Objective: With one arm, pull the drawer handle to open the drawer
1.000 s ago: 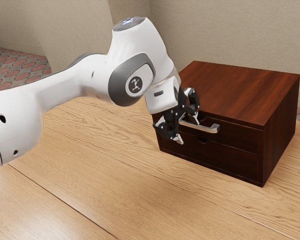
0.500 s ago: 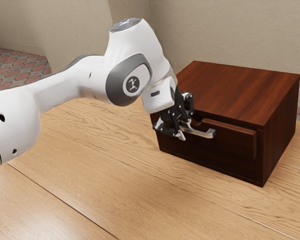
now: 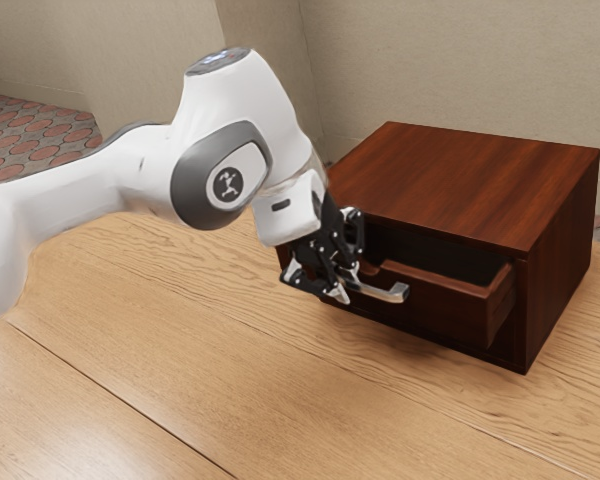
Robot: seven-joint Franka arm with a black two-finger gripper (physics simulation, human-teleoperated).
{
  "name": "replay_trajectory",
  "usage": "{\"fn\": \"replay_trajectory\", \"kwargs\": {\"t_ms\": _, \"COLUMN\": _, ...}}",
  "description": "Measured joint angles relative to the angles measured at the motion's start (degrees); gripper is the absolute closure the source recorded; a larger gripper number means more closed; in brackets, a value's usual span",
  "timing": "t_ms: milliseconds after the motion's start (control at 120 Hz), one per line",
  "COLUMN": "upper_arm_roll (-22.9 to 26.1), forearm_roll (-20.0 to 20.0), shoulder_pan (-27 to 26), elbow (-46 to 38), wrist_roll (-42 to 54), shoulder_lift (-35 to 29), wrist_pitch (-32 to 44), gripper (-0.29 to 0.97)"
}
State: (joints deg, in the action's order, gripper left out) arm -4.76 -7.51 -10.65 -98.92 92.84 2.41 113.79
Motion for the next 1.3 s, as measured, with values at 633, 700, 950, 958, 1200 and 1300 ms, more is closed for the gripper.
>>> {"fn": "replay_trajectory", "kwargs": {"t_ms": 633, "upper_arm_roll": 0.1, "forearm_roll": 0.3, "shoulder_pan": 0.6, "elbow": -11.3, "wrist_roll": -1.5, "shoulder_lift": -11.2, "wrist_pitch": 1.6, "gripper": 0.64}}
{"fn": "replay_trajectory", "kwargs": {"t_ms": 700, "upper_arm_roll": 0.1, "forearm_roll": 0.4, "shoulder_pan": 0.6, "elbow": -12.2, "wrist_roll": -1.6, "shoulder_lift": -12.0, "wrist_pitch": 1.8, "gripper": 0.64}}
{"fn": "replay_trajectory", "kwargs": {"t_ms": 950, "upper_arm_roll": 0.2, "forearm_roll": 0.5, "shoulder_pan": 0.6, "elbow": -16.5, "wrist_roll": -2.3, "shoulder_lift": -16.1, "wrist_pitch": 2.4, "gripper": 0.64}}
{"fn": "replay_trajectory", "kwargs": {"t_ms": 958, "upper_arm_roll": 0.2, "forearm_roll": 0.5, "shoulder_pan": 0.6, "elbow": -16.6, "wrist_roll": -2.3, "shoulder_lift": -16.3, "wrist_pitch": 2.5, "gripper": 0.64}}
{"fn": "replay_trajectory", "kwargs": {"t_ms": 1200, "upper_arm_roll": 0.3, "forearm_roll": 0.6, "shoulder_pan": 0.6, "elbow": -17.7, "wrist_roll": -2.8, "shoulder_lift": -17.5, "wrist_pitch": 2.8, "gripper": 0.63}}
{"fn": "replay_trajectory", "kwargs": {"t_ms": 1300, "upper_arm_roll": 0.3, "forearm_roll": 0.7, "shoulder_pan": 0.7, "elbow": -17.5, "wrist_roll": -3.0, "shoulder_lift": -18.2, "wrist_pitch": 3.2, "gripper": 0.61}}
